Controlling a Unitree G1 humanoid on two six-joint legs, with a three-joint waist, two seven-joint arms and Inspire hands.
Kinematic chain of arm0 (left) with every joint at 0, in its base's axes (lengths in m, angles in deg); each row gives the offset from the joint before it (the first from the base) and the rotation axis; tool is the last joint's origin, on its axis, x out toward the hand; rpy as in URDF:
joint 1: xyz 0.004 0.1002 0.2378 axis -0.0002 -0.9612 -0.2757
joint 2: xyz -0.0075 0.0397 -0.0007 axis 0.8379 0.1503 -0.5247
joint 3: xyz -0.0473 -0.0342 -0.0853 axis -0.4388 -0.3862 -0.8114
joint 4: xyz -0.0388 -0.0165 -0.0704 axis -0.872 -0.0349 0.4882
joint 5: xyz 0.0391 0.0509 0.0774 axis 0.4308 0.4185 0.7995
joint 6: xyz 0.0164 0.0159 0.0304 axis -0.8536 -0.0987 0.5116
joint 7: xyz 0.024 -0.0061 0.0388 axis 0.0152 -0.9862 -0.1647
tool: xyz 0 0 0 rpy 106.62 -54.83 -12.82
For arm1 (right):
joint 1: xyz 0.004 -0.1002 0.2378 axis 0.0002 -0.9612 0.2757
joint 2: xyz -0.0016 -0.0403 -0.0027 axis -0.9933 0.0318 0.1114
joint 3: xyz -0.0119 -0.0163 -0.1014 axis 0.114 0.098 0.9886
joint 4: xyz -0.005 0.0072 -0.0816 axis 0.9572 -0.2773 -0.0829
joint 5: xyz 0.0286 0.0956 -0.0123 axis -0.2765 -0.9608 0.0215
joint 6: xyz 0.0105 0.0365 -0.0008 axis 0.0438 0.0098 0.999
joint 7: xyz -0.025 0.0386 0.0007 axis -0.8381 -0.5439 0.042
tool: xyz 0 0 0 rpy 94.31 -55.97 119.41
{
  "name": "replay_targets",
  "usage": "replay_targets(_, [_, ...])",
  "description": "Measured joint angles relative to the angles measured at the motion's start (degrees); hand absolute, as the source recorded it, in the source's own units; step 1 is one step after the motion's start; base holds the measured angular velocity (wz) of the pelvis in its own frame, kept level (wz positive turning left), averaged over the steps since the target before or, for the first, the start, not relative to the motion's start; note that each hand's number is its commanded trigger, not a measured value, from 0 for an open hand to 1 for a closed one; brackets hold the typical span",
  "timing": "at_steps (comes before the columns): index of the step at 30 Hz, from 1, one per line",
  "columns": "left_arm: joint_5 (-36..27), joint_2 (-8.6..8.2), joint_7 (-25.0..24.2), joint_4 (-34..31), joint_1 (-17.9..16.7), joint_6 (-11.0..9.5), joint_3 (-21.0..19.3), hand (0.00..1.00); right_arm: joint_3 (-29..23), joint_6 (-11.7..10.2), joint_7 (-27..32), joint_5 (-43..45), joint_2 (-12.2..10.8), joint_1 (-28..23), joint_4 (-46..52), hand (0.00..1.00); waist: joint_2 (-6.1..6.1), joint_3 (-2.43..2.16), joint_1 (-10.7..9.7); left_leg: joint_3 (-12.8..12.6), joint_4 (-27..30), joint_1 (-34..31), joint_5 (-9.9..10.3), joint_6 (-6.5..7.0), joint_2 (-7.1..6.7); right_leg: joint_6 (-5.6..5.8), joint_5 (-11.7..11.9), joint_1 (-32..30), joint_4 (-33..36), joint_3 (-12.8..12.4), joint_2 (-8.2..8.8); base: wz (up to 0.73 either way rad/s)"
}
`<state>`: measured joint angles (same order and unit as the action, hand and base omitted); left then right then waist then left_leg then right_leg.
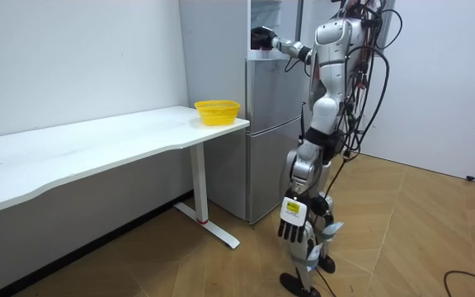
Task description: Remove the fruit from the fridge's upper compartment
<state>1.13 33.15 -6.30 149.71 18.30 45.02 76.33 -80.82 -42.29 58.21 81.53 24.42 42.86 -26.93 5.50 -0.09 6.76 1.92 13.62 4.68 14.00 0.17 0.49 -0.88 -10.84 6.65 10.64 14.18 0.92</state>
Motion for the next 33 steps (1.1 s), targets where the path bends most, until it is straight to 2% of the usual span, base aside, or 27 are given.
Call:
replay_targets(3, [-0.04,-0.09,-0.07,-0.19,-0.01,-0.09,0.00,0.00,0.04,-0.70,0.88,-0.13,0.00,0.00,0.57,1.00,-0.81,0.00,0.13,-0.27,-0.31,-0.05,0.00,-0.01,0.08,-0.04,0.02,-0.16,0.14,-0.09,0.00,-0.01])
replay_targets(4, [-0.03,-0.15,-0.07,-0.35,0.01,-0.24,-0.01,0.00,0.03,-0.80,1.48,-0.26,0.00,0.00,1.24,1.00,-0.87,-0.23,0.10,-0.32,-0.47,-0.03,0.00,-0.01,0.08,-0.04,0.02,-0.22,0.17,-0.15,-0.01,0.00])
replay_targets(7, [-0.01,-0.12,0.01,-0.33,-0.03,-0.59,-0.02,0.00,0.04,-1.24,2.26,-0.41,0.00,-0.01,1.90,1.00,-1.43,-0.28,0.03,-0.35,-0.65,0.02,-0.02,-0.01,0.08,-0.04,0.02,-0.31,0.18,-0.22,0.00,0.00])
replay_targets(12, [-0.10,0.00,0.05,-0.22,0.05,-1.78,0.06,0.00,0.18,-1.37,3.51,-0.49,0.00,-0.17,3.36,1.00,-1.13,-0.24,-0.27,-0.36,-0.36,-0.05,-0.07,-0.05,0.07,-0.04,0.02,-0.81,0.14,-0.48,0.00,-0.02])
replay_targets(14, [0.01,-0.01,0.06,-0.22,-0.20,-2.34,0.35,0.00,0.67,-0.63,3.54,0.39,-0.24,-0.90,6.11,1.00,-1.10,-0.23,-0.32,-0.57,-0.36,0.03,-0.07,-0.04,0.07,-0.04,0.02,-0.85,0.13,-1.04,-0.04,-0.08])
replay_targets(20, [-0.57,-0.11,0.29,0.20,-0.45,-2.70,1.20,0.00,1.78,-0.54,4.56,1.28,-0.58,-4.53,15.08,1.00,-0.91,-0.08,-0.44,-0.95,-0.38,0.53,-0.07,-0.04,0.10,-0.03,0.02,-0.62,-0.03,-1.66,-0.10,-0.04])
replay_targets(22, [-1.16,-0.19,1.04,0.45,-0.53,-3.13,1.22,0.00,1.71,-0.54,6.55,2.17,-1.29,-7.70,20.03,1.00,-0.98,0.03,-0.30,-1.26,-0.39,0.60,-0.06,-0.04,0.15,-0.03,0.02,-0.61,-0.03,-1.97,-0.15,-0.06])
replay_targets(26, [-1.09,-0.61,1.35,0.88,-0.40,-3.87,0.96,0.00,1.70,-0.96,6.85,2.54,-2.95,-11.10,26.50,1.00,-1.56,0.39,-0.51,-1.90,-0.39,0.58,-0.06,-0.04,0.22,-0.03,0.02,-0.84,0.01,-2.57,-0.21,-0.09])
replay_targets(28, [-1.12,-0.65,1.36,1.35,-0.32,-5.02,0.80,0.00,1.70,-0.95,6.93,2.43,-3.02,-12.37,29.71,1.00,-1.70,0.36,-0.48,-2.51,-0.39,0.60,-0.05,-0.04,0.36,-0.04,0.02,-1.02,0.17,-3.01,-0.29,-0.09])
replay_targets(30, [-1.11,-0.66,1.36,1.50,-0.39,-5.32,0.79,0.00,1.70,-0.97,7.26,2.62,-3.23,-12.89,33.06,1.00,-1.79,0.38,-0.53,-2.85,-0.59,0.61,-0.04,-0.05,0.47,-0.07,0.04,-1.17,0.29,-3.08,-0.37,-0.08])
replay_targets(33, [-1.02,-0.83,1.44,1.79,-0.43,-5.53,0.66,0.00,1.70,-1.48,8.10,4.64,-3.30,-12.95,38.71,1.00,-1.91,0.11,-0.63,-3.21,-1.47,0.94,-0.02,-0.06,0.65,-0.16,0.10,-1.36,0.31,-3.33,-0.58,-0.05])
